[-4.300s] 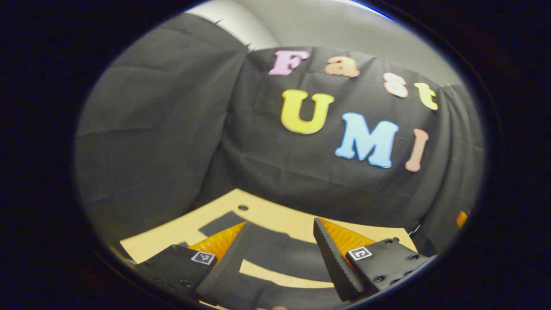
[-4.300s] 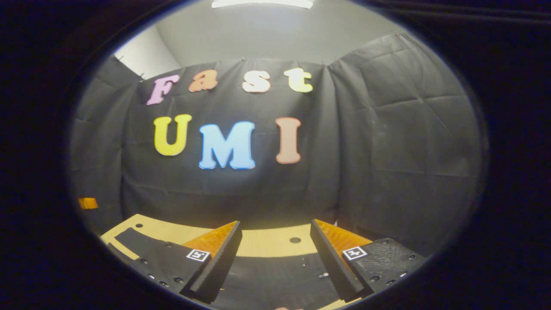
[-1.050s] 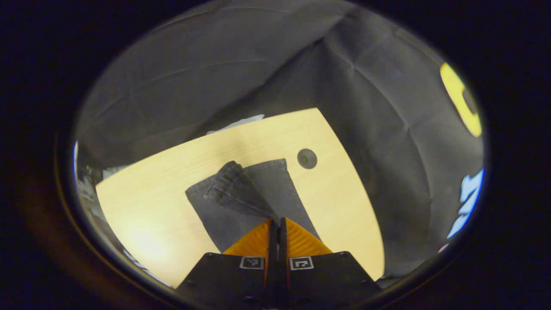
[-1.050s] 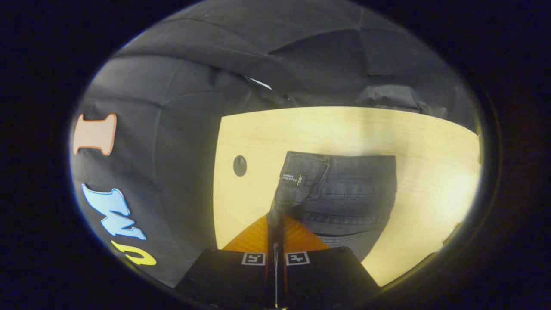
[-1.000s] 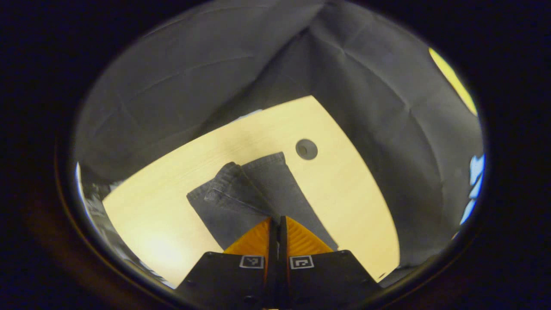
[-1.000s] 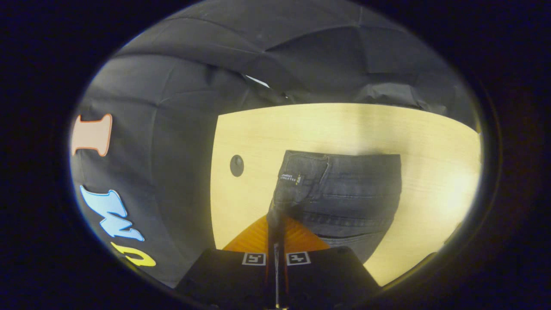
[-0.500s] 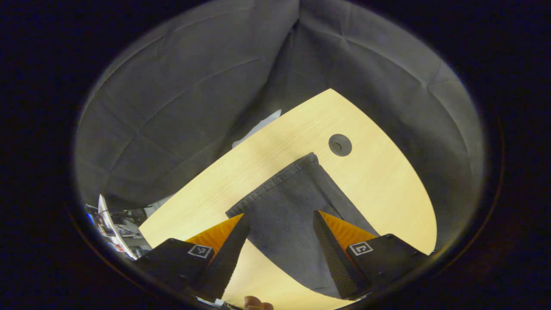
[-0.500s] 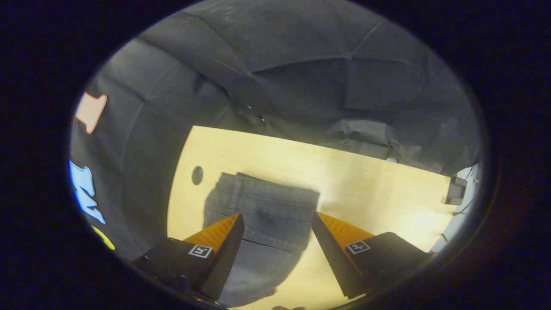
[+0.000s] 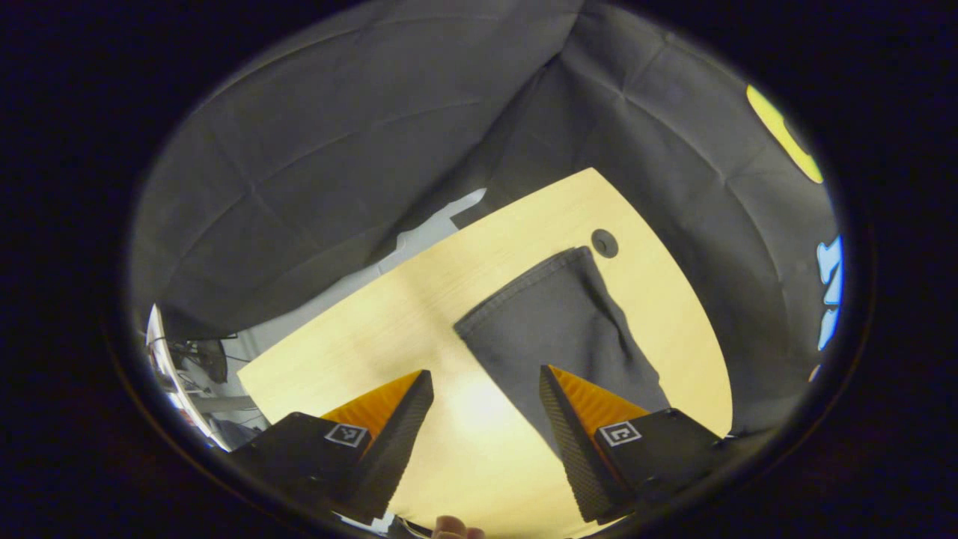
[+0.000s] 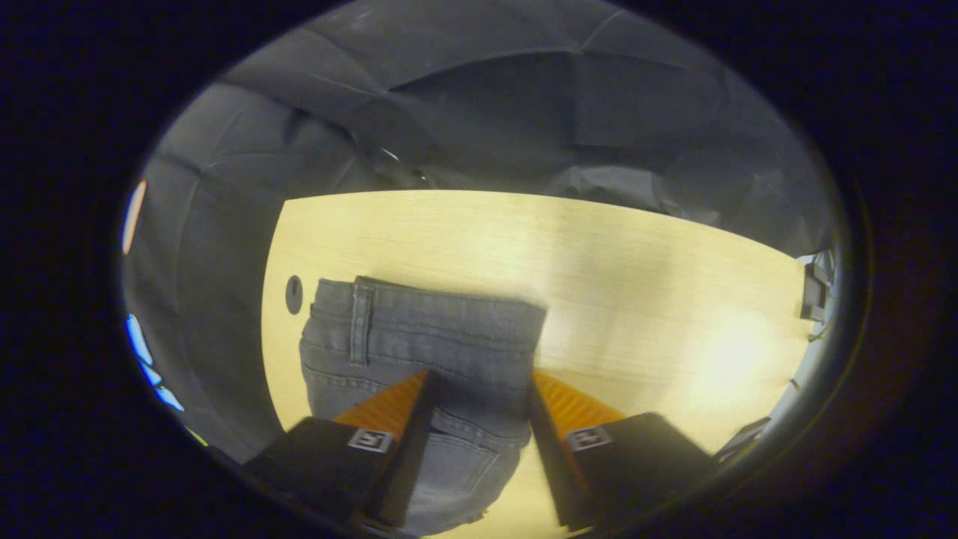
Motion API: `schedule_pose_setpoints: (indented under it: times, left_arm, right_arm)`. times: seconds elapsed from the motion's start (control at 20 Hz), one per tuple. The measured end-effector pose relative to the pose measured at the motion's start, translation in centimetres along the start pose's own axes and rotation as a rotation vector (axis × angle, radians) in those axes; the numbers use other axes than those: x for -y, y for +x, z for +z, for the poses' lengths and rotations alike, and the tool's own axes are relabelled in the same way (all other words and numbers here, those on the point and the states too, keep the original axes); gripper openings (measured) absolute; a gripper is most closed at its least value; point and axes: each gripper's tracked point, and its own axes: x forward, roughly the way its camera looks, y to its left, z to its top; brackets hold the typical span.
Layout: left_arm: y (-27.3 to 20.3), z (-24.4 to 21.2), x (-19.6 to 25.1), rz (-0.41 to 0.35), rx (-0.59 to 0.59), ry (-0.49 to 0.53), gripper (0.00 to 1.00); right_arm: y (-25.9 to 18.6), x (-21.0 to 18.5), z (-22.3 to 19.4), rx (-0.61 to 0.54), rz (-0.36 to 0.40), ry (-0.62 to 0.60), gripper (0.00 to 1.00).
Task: Grasp the waist and the cuffs of the jeans and fold them to make the two legs overlap; first hold the waist and fold one-third of the jeans toward the cuffs, then hold the cuffs and fold the remaining one-third in the same direction to finish folding.
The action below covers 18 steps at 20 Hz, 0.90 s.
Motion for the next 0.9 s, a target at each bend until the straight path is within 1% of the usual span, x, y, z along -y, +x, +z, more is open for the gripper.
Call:
schedule_pose_setpoints:
  times: [0.05,0.1,0.15,0.2,0.25,0.3,0.35,0.4,0.45,0.5,0.55,0.6,0.65,0.7,0.75,0.8,0.85,0.9]
  left_arm:
    - [-0.2,-1.1,-1.0,0.000,-0.014,-0.014,0.96]
    - [-0.3,-2.0,-1.9,-0.003,-0.027,-0.028,0.96]
    - [-0.3,-2.9,-2.5,-0.004,-0.038,-0.040,0.96]
    - [0.1,-3.5,-3.2,0.000,-0.047,-0.047,0.96]
    - [0.5,-4.2,-3.8,0.005,-0.054,-0.054,0.96]
    - [1.3,-4.6,-3.9,0.005,-0.060,-0.061,0.96]
    - [1.8,-5.1,-3.9,-0.002,-0.065,-0.067,0.97]
    - [2.1,-5.6,-3.8,-0.013,-0.072,-0.071,0.96]
    - [2.4,-6.0,-3.5,-0.026,-0.079,-0.072,0.97]
    - [2.7,-6.3,-2.9,-0.043,-0.085,-0.070,0.97]
    - [3.0,-6.6,-2.6,-0.059,-0.092,-0.066,0.97]
    - [3.1,-6.8,-2.5,-0.072,-0.100,-0.063,0.97]
    - [3.0,-6.9,-2.5,-0.080,-0.106,-0.062,0.96]
    - [2.9,-6.7,-2.7,-0.085,-0.109,-0.061,0.96]
    - [2.9,-6.3,-2.8,-0.085,-0.103,-0.058,0.96]
    - [3.1,-5.7,-3.1,-0.082,-0.092,-0.051,0.96]
    - [3.2,-4.7,-3.5,-0.077,-0.081,-0.034,0.96]
    - [3.3,-3.8,-4.1,-0.069,-0.070,-0.009,0.96]
  right_arm:
    - [-0.2,-0.7,0.1,0.006,0.032,0.038,0.54]
    - [-0.8,-1.0,-0.1,0.024,0.058,0.014,0.34]
    - [-1.8,-1.7,0.1,0.065,0.093,-0.025,0.30]
    - [-3.6,-3.2,-0.2,0.120,0.153,-0.084,0.27]
    - [-5.9,-5.6,-0.7,0.184,0.232,-0.166,0.26]
    - [-8.7,-7.8,-2.2,0.228,0.310,-0.262,0.26]
    - [-11.4,-10.7,-4.4,0.256,0.394,-0.359,0.26]
    - [-13.7,-13.5,-7.3,0.262,0.473,-0.455,0.23]
    - [-15.5,-16.0,-10.7,0.250,0.549,-0.545,0.25]
    - [-16.5,-18.0,-14.2,0.224,0.617,-0.624,0.25]
    - [-16.8,-19.5,-18.3,0.188,0.682,-0.685,0.22]
    - [-16.8,-20.6,-22.2,0.136,0.743,-0.736,0.25]
    - [-16.5,-21.9,-26.7,0.075,0.777,-0.777,0.25]
    - [-15.4,-22.1,-30.9,0.002,0.789,-0.807,0.25]
    - [-14.0,-21.6,-34.7,-0.070,0.784,-0.824,0.21]
    - [-11.9,-20.2,-37.6,-0.148,0.748,-0.841,0.25]
    - [-9.8,-17.8,-39.5,-0.212,0.674,-0.865,0.29]
    - [-7.2,-15.0,-41.6,-0.254,0.579,-0.909,0.25]
